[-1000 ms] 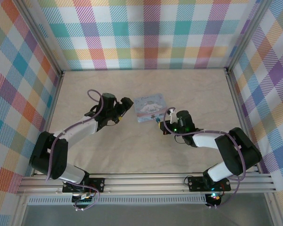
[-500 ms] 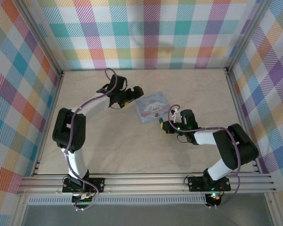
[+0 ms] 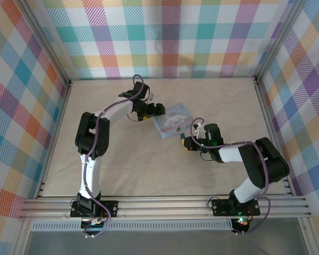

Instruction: Unlock the padlock with the key

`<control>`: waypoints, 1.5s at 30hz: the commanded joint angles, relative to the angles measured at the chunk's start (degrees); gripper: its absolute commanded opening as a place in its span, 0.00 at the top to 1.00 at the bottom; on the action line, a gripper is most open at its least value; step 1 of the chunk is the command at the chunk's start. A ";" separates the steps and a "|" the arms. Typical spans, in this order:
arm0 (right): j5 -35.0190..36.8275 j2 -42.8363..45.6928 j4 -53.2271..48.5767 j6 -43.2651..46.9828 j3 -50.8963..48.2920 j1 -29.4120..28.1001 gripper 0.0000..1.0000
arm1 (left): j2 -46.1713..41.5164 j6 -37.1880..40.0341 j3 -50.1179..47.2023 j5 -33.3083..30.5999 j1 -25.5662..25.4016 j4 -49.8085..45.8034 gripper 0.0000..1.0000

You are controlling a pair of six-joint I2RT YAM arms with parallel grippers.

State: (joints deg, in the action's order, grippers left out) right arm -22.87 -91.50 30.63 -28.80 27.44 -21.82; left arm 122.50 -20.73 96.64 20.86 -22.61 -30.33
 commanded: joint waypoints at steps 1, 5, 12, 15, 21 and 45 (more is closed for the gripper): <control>-1.00 -1.55 -0.43 -1.13 -0.01 0.63 1.00 | 1.59 2.55 2.24 0.17 0.64 -3.76 0.12; -1.25 -1.93 -0.40 -1.17 0.04 0.86 1.00 | 1.73 2.55 1.50 -0.76 0.64 -3.62 0.13; -2.02 -2.62 -0.32 -0.91 0.23 1.12 1.00 | 1.26 2.81 -0.37 -1.75 0.64 -3.27 0.13; -2.16 -2.89 -0.31 -0.91 0.24 1.16 1.00 | 1.10 2.83 -0.64 -2.10 0.64 -3.21 0.13; -2.09 -2.62 -0.31 -0.87 -0.10 1.29 0.93 | 0.90 3.16 -0.90 -2.74 0.64 -3.57 0.14; -7.04 6.70 0.63 3.11 -1.96 4.49 0.56 | -3.73 3.52 -7.43 -3.39 0.64 -1.54 0.14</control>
State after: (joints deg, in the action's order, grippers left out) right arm -26.55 -85.49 28.14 -26.35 26.48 -18.17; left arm 119.81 -18.55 92.07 19.97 -22.61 -27.35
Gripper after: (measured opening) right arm 0.424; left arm 0.859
